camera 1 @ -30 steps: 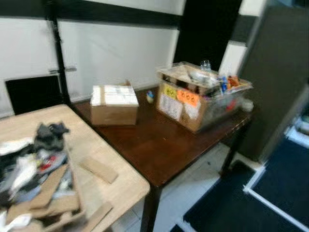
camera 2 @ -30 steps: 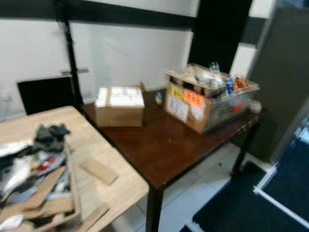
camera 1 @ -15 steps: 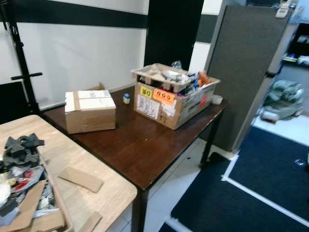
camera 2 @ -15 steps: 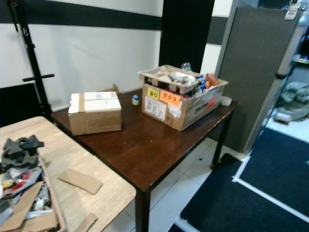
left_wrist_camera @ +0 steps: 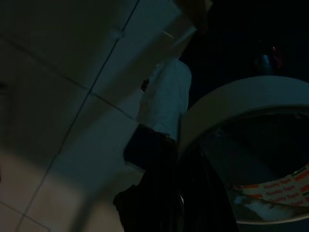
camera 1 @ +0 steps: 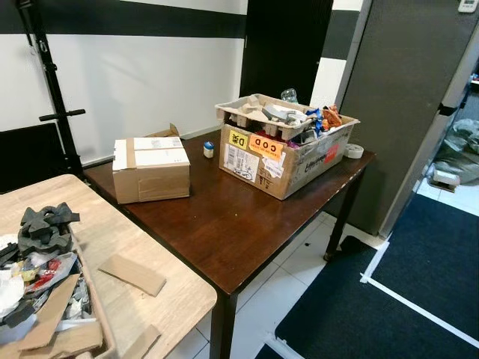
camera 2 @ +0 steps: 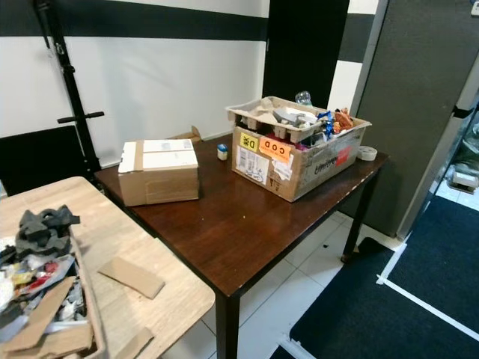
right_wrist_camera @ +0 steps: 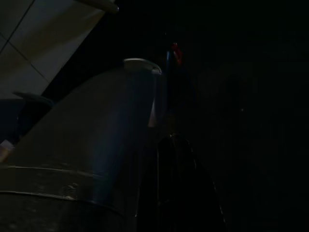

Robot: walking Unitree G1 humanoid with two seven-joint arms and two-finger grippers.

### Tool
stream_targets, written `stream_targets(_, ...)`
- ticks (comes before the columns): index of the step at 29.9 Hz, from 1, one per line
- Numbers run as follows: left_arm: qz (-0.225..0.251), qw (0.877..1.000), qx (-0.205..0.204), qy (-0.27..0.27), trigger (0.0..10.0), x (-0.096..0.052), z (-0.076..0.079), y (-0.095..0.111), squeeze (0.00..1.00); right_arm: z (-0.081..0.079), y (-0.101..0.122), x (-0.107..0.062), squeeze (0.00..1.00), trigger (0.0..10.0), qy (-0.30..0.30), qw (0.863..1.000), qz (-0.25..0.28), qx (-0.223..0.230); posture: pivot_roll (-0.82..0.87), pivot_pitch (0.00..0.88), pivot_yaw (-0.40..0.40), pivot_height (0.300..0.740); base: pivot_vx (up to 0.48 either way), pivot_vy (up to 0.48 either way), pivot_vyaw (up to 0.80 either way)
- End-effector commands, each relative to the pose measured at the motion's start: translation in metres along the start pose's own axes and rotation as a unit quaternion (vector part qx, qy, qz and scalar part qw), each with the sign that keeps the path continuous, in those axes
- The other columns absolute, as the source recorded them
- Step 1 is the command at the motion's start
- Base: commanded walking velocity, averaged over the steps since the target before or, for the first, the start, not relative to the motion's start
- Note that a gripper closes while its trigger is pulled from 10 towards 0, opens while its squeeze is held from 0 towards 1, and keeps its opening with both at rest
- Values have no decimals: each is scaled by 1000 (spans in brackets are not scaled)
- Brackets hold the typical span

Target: Picking trash to rubbish bin

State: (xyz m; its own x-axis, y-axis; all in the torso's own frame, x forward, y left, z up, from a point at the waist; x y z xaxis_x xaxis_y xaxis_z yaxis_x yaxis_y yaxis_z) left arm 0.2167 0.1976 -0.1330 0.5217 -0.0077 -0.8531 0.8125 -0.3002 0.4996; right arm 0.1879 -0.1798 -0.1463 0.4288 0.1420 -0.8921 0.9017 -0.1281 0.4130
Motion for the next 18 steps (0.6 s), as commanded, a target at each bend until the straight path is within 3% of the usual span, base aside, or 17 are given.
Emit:
stream_targets(1,-4,1000,-3,-5,10000,-1,0,-6,0,5,-4,-1,0,10000,-7,1000,-5,1,-80,96,-55,740,0,-480,0)
stream_targets(7,-7,1000,-7,-3,10000,-3,-10,-10,0,7,-3,-2,0,10000,-7,1000,-3,0,-84,99,-55,740,0,-444,0)
stream_targets(18,-7,1000,-9,-7,10000,-2,-5,-8,0,7,-3,-2,0,10000,-6,1000,-3,-3,-88,101,-57,740,0,-465,0)
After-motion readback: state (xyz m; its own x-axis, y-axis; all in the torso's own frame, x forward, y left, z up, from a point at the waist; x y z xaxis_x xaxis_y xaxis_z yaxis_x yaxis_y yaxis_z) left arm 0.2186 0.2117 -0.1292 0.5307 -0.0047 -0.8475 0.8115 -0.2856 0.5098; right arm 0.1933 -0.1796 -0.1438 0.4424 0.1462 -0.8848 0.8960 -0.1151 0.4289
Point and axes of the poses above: a point about 5 cm out from each wrist's last joint towards the gripper, its own x axis pointing out of the wrist towards the gripper, its own y axis along the axis of the wrist's last joint, z = x × y, the point moved 6 cm from there along x, pointing out of the wrist towards the gripper, and after that the axes turned 5 degrees about x, right-handed, at the moved point
